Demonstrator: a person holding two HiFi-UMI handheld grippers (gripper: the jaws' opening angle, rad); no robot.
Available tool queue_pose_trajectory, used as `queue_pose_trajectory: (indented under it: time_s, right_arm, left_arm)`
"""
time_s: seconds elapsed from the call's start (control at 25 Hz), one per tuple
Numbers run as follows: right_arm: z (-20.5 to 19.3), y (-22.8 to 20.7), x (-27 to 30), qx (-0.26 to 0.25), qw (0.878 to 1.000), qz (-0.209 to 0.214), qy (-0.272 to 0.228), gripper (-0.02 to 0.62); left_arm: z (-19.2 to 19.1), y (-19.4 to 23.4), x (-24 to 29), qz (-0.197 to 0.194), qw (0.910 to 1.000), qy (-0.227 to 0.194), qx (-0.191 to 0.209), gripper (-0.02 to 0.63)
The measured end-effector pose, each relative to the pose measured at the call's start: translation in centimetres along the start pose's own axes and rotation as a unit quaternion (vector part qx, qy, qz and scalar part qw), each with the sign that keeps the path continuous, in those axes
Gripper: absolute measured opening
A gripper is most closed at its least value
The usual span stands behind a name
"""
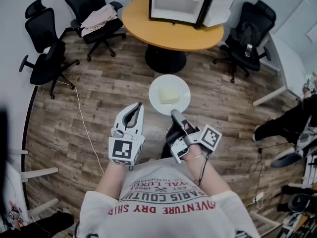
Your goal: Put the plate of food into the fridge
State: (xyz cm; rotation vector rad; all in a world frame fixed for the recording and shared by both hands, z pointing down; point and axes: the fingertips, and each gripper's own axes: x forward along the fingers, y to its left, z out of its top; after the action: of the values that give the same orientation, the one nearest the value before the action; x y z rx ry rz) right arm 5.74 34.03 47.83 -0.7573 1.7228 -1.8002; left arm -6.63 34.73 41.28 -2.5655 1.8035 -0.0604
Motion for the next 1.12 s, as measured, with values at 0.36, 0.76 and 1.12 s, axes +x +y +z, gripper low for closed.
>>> queue_pose_trajectory:
  time_s: [0.36, 0.76, 1.12]
  right_arm:
    - [8.5, -0.5, 5.1, -0.007, 1.0, -0.011, 0.022, 0.037]
    - [21.2, 0.9, 11.8, -0.032, 0.998, -0.012, 0.06, 0.037]
    - [26.1, 1.0, 14.5, -0.045, 0.996, -0.006, 0.077, 0.037]
  left_arm:
    - [0.3, 0.9, 8.7, 0.026, 0.9996, 0.006, 0.004, 0.034]
    - [2.3, 1.6, 21.8, 0.076, 0.9969, -0.013, 0.016, 0.032]
    - [1.9, 1.4, 27.1, 0.091, 0.9957, -0.018, 0.005, 0.034]
